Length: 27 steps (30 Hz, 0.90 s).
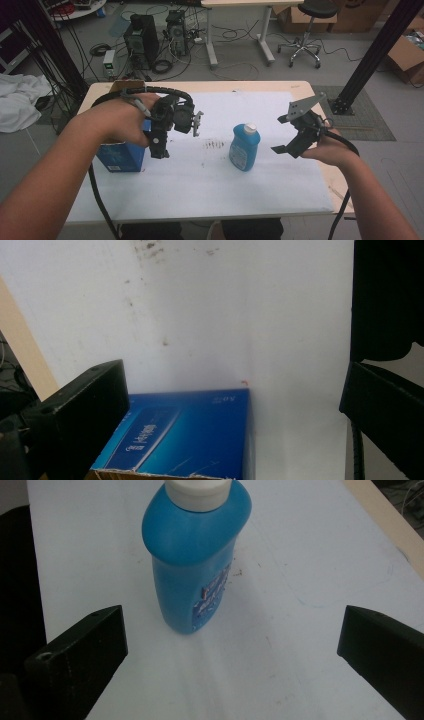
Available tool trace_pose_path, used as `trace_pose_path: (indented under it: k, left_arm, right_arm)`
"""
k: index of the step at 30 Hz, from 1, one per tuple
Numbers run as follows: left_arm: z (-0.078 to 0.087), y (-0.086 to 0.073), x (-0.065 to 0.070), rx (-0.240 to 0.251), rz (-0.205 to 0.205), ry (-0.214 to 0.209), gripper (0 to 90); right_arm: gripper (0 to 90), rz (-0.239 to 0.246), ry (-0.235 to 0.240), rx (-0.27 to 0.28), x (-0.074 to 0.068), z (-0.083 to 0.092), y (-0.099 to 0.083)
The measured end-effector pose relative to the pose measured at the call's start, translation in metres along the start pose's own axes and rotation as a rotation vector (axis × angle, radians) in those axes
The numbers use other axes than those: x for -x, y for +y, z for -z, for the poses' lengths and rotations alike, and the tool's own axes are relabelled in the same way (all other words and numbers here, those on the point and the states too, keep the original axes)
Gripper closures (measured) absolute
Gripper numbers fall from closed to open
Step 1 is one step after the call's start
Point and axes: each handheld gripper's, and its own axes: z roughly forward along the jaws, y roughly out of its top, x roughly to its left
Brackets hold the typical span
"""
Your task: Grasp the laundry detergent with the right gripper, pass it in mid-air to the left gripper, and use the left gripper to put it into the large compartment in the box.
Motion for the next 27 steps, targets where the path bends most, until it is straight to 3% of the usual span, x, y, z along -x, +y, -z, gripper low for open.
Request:
trace_pose_path:
  k: [11, 27]
  left_arm:
    - [-0.001, -0.001, 0.003, -0.002, -0.013, 0.004, 0.1]
    - [0.001, -0.002, 0.007, 0.000, -0.011, 0.008, 0.1]
  right_arm:
    - [0.0, -0.081, -0.042, 0.157, -0.019, -0.028, -0.025]
    - [0.0, -0.125, -0.082, 0.249, -0.034, -0.060, -0.032]
